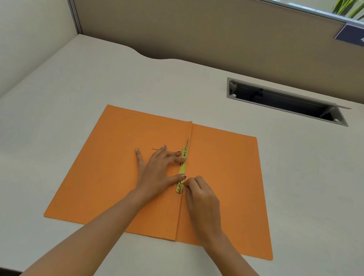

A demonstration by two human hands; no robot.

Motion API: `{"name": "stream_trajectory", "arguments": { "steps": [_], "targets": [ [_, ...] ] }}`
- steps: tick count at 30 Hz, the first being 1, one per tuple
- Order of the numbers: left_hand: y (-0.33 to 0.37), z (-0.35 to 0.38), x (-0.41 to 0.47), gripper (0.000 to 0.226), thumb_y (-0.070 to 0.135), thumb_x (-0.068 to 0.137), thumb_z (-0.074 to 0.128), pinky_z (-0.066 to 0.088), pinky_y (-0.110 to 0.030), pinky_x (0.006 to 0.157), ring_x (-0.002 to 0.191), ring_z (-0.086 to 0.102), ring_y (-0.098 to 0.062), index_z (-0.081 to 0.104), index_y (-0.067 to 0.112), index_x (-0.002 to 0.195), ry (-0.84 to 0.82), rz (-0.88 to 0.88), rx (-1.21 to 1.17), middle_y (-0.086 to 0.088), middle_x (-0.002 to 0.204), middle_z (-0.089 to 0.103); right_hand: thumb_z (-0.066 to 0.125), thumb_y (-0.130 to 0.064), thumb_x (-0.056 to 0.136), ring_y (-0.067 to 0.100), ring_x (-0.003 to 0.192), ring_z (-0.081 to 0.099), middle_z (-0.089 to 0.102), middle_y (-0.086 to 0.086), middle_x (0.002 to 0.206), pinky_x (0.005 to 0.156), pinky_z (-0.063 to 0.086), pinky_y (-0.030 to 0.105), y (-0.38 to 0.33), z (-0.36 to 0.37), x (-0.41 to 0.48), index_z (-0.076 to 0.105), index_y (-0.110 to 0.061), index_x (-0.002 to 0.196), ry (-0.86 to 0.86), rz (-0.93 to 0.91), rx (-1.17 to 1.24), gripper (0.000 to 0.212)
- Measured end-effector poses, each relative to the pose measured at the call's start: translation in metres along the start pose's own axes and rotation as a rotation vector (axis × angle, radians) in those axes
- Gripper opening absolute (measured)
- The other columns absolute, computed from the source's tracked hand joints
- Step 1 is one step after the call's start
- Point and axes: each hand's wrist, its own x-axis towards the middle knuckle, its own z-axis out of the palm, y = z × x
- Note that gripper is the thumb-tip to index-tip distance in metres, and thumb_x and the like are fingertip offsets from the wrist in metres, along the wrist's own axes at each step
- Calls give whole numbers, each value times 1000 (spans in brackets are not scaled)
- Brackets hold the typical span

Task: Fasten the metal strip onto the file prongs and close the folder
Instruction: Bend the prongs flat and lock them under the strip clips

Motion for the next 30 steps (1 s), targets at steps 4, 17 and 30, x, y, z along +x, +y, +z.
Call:
{"name": "stream_trajectory", "arguments": {
  "steps": [4, 17, 30],
  "targets": [
    [0, 1, 0, 42, 62, 78, 59, -17, -66, 108, 144, 18, -6, 56, 49, 118, 6, -8, -18, 28, 136, 48, 56, -10, 93, 25, 73, 59, 62, 9, 88, 56, 49, 36, -4, 2, 7, 66, -5, 95, 7, 0, 60, 11],
    [0, -1, 0, 43, 60, 77, 61, -17, -65, 108, 144, 21, -6, 56, 49, 118, 11, 0, -19, 27, 134, 49, 73, 11, 70, 20, 55, 56, 61, 6, 69, 46, 47, 26, 10, -2, 6, 67, -5, 73, 8, -356, -201, 17],
    [0, 0, 0, 43, 62, 77, 60, -18, -65, 107, 144, 19, -6, 56, 49, 118, 6, -3, -4, 28, 135, 49, 86, -6, 39, 10, 46, 60, 69, 3, 61, 36, 44, 16, -28, 1, 6, 78, -2, 77, -44, -310, -562, 40]
  ]
}}
